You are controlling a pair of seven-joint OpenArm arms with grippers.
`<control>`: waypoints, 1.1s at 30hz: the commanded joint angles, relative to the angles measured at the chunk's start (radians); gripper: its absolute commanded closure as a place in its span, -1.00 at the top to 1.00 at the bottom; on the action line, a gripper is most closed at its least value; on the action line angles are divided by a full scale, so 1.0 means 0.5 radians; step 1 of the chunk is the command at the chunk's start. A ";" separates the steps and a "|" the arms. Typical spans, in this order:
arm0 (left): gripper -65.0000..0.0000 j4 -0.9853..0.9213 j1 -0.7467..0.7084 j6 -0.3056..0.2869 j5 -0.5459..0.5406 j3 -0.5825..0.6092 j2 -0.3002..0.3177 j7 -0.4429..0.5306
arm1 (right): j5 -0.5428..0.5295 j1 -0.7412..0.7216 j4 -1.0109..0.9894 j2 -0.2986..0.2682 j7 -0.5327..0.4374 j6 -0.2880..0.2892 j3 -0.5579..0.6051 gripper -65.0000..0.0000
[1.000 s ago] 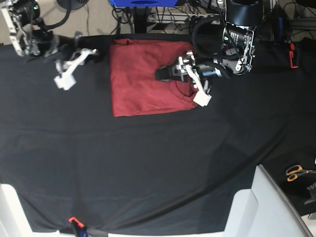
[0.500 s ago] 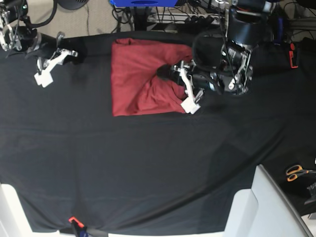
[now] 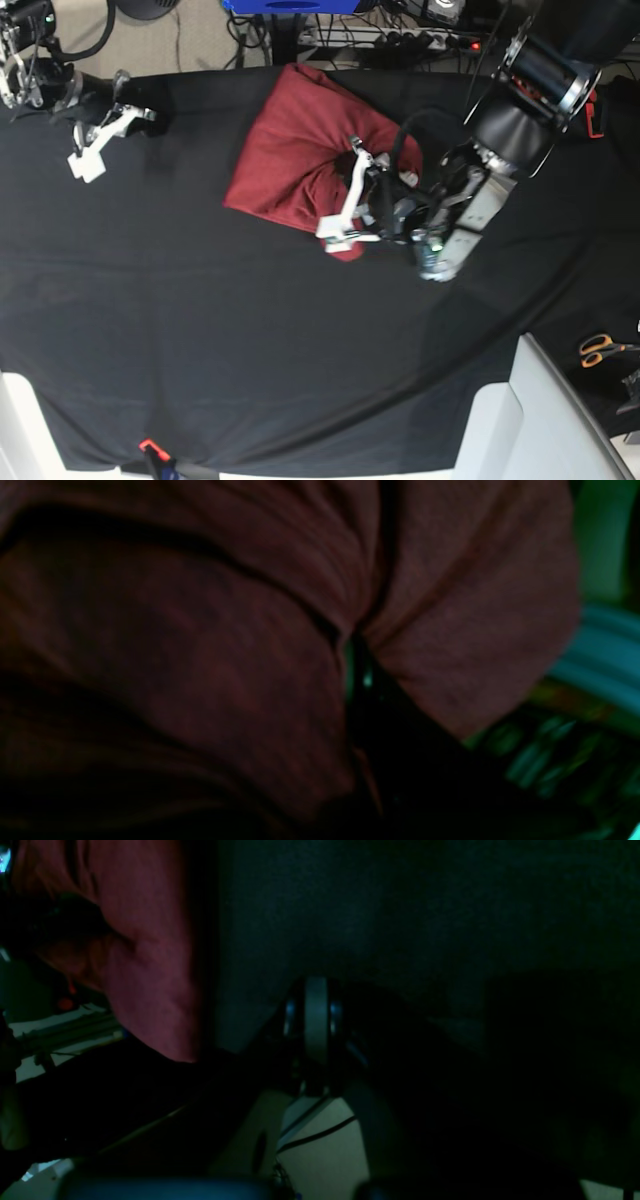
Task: Fold the T-shirt properly
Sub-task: 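Fold the grasped edge over onto the shirt with the left gripper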
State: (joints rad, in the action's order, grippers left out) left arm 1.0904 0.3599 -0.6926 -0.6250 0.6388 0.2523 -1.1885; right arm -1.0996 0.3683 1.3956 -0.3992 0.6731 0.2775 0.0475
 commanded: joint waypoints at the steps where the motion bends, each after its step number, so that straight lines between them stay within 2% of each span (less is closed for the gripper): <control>1: -1.00 0.027 0.086 -0.011 0.098 0.040 -0.003 0.000 | -0.039 -0.011 0.024 -0.029 -0.016 0.026 -0.014 -1.00; 8: -1.00 0.027 0.270 -0.011 0.678 0.525 -0.169 0.178 | -0.039 -0.014 0.021 -0.029 -0.016 0.026 -0.014 -1.00; 15: -1.00 0.027 0.276 -0.011 1.000 0.602 -0.328 0.283 | -0.039 -0.014 0.018 -0.029 -0.016 0.026 -0.014 -1.00; 25: -1.00 0.009 0.282 -0.011 1.138 0.605 -0.460 0.372 | -0.039 -0.057 -0.135 -0.029 -0.019 0.026 -0.017 -1.00; 33: -1.00 0.002 0.282 -0.011 1.123 0.599 -0.454 0.372 | -0.039 -0.051 -0.132 -0.026 -0.016 0.026 -0.118 -1.00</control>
State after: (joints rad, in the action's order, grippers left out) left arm 1.0813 0.4763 -0.7044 -0.0574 0.9459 0.0338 -1.0088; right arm -1.1023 0.3462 1.3178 -0.3985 0.6724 0.2783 -0.0067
